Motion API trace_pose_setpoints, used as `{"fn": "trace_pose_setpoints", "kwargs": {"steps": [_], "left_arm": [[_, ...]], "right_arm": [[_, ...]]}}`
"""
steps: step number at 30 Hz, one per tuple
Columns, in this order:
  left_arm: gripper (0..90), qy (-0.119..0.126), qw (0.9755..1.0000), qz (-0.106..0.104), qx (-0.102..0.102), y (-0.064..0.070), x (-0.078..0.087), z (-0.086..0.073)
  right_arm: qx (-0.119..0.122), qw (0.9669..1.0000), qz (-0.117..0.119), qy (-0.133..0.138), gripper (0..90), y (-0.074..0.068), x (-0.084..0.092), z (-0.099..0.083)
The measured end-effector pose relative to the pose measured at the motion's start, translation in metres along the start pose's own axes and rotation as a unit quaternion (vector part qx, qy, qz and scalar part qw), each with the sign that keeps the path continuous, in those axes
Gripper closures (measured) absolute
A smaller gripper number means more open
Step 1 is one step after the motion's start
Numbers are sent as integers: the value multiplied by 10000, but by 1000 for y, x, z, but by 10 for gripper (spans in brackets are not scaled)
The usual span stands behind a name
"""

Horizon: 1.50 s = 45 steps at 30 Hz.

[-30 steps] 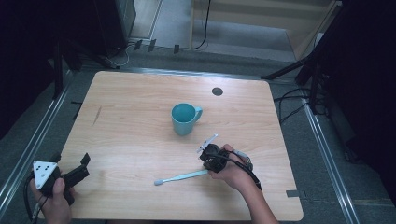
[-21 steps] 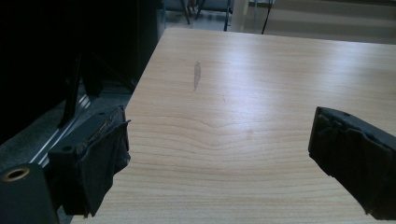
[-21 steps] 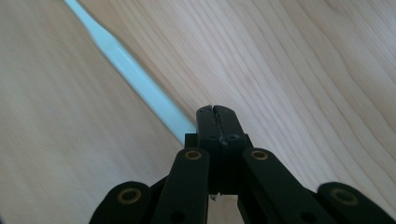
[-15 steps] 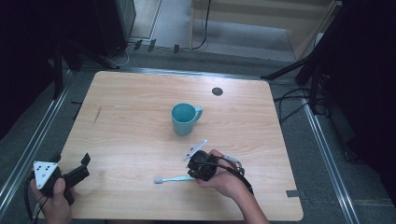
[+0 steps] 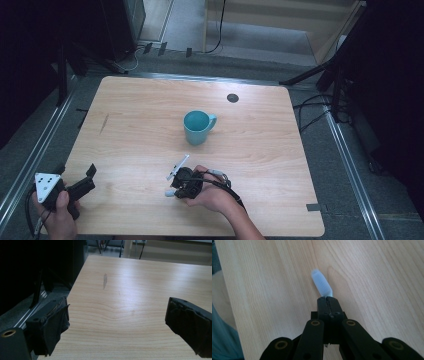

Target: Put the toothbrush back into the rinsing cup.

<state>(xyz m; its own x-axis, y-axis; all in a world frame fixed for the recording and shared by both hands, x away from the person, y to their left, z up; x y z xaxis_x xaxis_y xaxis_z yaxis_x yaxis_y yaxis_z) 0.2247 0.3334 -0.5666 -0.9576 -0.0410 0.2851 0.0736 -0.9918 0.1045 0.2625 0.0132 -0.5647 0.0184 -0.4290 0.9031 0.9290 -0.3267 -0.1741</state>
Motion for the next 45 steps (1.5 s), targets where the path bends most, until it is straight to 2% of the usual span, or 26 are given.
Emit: {"fn": "trace_pose_setpoints", "kwargs": {"steps": [5, 8, 11, 12, 13, 14, 16, 18, 19, 20, 21, 22, 23, 25, 28, 29, 30, 34, 45], "left_arm": [[52, -9, 10000, 3, -4, 0, 0, 0], [52, -11, 10000, 8, -11, 0, 0, 0], [52, -8, 10000, 10, -17, 0, 0, 0], [52, -9, 10000, 8, -19, 0, 0, 0], [52, -9, 10000, 8, -19, 0, 0, 0], [52, -8, 10000, 10, -15, 0, 0, 0], [52, -7, 10000, 10, -9, 0, 0, 0], [52, -13, 10000, 8, -7, 0, 0, 0], [52, -13, 10000, 8, -7, 0, 0, 0], [52, -12, 10000, 6, -5, 0, 0, 0], [52, -12, 10000, 6, -5, 0, 0, 0], [52, 0, 10000, 1, 6, 0, 0, 0], [52, -1, 10000, 2, -3, 0, 0, 0], [52, 0, 10000, 6, -3, 0, 0, 0], [52, -4, 10000, 14, -12, 0, 0, 0], [52, -4, 10000, 14, -12, 0, 0, 0], [52, -3, 10000, 15, -14, 0, 0, 0], [52, 6, 10000, 21, -33, 1, 0, 0], [52, 9, 10000, 19, -27, 1, 0, 0]], "right_arm": [[-209, 9997, 4, 142, 900, 7, -1, 3], [-486, 9983, -129, 289, 900, 19, 1, 4], [-596, 9973, -215, 362, 900, 26, 2, 4], [-775, 9951, -372, 478, 900, 35, 4, 4], [-775, 9951, -372, 478, 900, 35, 4, 4], [-986, 9915, -590, 608, 900, 45, 8, 2], [-1009, 9908, -644, 636, 900, 48, 10, 2], [-1272, 9838, -952, 825, 900, 65, 23, -5], [-1272, 9838, -952, 825, 900, 65, 23, -5], [-1393, 9801, -1100, 892, 900, 76, 34, -13], [-1393, 9801, -1100, 892, 900, 76, 34, -13], [-1442, 9783, -1185, 895, 900, 80, 39, -18], [-1513, 9755, -1380, 804, 900, 86, 49, -28], [-1492, 9754, -1440, 747, 900, 88, 52, -33], [-1462, 9766, -1476, 563, 900, 84, 61, -55], [-1462, 9766, -1476, 563, 900, 84, 61, -55], [-1424, 9779, -1458, 468, 900, 80, 61, -64], [-1380, 9795, -1422, 359, 900, 73, 57, -77], [-1191, 9865, -1091, 253, 900, 48, 49, -84]]}}
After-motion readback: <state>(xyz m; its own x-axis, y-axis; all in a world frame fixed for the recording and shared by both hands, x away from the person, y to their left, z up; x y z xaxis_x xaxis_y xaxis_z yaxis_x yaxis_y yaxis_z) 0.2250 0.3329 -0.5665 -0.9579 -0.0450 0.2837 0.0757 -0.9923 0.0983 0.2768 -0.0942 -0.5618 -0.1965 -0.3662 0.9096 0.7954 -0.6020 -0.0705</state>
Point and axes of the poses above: each handheld gripper's, and its own axes: x roughly backward along the jaws, z roughly out of its top, y roughly to its right, the point moved 5 cm from there along -x, roughly forward along the jaws, and after that the axes turned 1 degree about z, right-handed, at the moved point
